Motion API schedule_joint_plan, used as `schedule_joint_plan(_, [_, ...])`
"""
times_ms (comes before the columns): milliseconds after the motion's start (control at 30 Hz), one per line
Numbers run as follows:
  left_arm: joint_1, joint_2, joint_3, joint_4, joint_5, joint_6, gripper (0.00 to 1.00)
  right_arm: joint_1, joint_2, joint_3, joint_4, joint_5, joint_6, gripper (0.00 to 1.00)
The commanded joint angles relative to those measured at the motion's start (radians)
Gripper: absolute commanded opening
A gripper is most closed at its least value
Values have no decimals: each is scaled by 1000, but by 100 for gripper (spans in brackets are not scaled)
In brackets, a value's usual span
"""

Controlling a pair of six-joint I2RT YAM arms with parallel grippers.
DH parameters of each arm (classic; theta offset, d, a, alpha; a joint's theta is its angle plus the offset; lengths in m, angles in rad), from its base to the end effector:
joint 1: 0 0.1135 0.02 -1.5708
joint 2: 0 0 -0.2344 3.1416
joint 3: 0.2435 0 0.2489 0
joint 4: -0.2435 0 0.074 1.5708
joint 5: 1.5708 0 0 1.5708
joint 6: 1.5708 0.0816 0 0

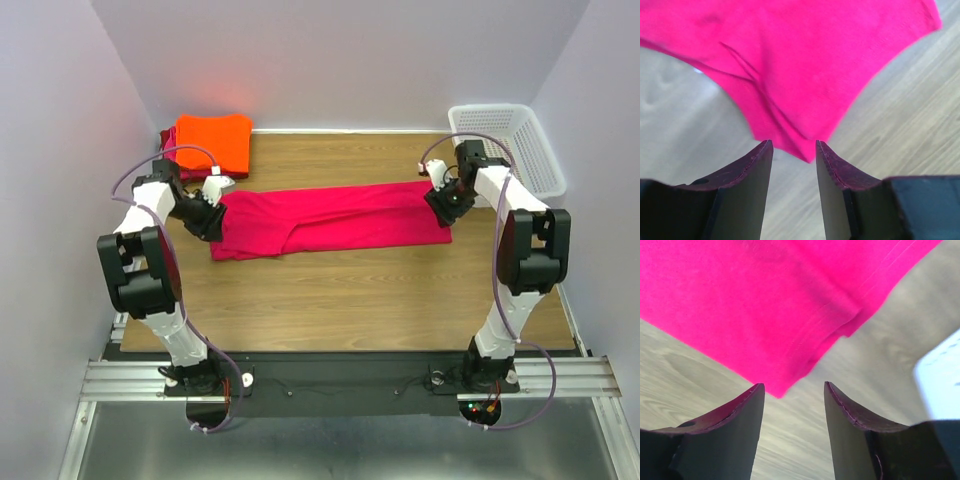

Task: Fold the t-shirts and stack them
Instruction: Fold the tshirt

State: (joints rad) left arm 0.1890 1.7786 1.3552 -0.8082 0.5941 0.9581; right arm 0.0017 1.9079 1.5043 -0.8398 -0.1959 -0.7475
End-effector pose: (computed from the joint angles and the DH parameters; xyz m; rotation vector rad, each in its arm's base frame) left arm 0.3625 0.0228 0.1648 1.0643 2.2788 -0.4124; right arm 0.3928 0.0165 0.1492 -1.0536 2.5571 0.0866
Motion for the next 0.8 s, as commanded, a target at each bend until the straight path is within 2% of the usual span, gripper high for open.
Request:
schedule_joint_plan(0, [6, -62, -111, 86, 6, -39, 51, -20, -1, -50, -8, -60, 135, 55])
schedule_joint_plan(267, [29, -16, -191, 178, 7, -67, 49, -37, 80, -53, 27, -74, 238, 54])
schedule_joint_plan(400, [30, 1, -223, 169, -8, -55, 37, -37, 132, -56, 31, -62, 252, 49])
schedule_joint_plan(500, [33, -8, -251, 155, -26, -42, 14, -39, 145, -75, 36, -28, 244, 32])
schedule_joint_plan(533, [33, -19, -258, 152, -31, -38, 3, -39, 140, -84, 36, -22, 241, 24])
schedule_joint_plan(567, [35, -25, -266, 139, -34, -32, 0, -40, 122, -104, 34, -13, 235, 20])
schedule_joint_plan(600, [38, -33, -284, 133, -40, -29, 0, -40, 109, -117, 36, -5, 223, 12])
schedule_joint_plan(633, [40, -51, -295, 127, -43, -21, 0, -42, 80, -128, 34, 13, 217, 8])
schedule_joint_plan(700, [43, -73, -318, 113, -48, -15, 0, -43, 50, -157, 33, 32, 198, 2])
schedule_joint_plan(767, [44, -116, -359, 104, -57, -4, 0, -48, 5, -203, 33, 59, 171, 1])
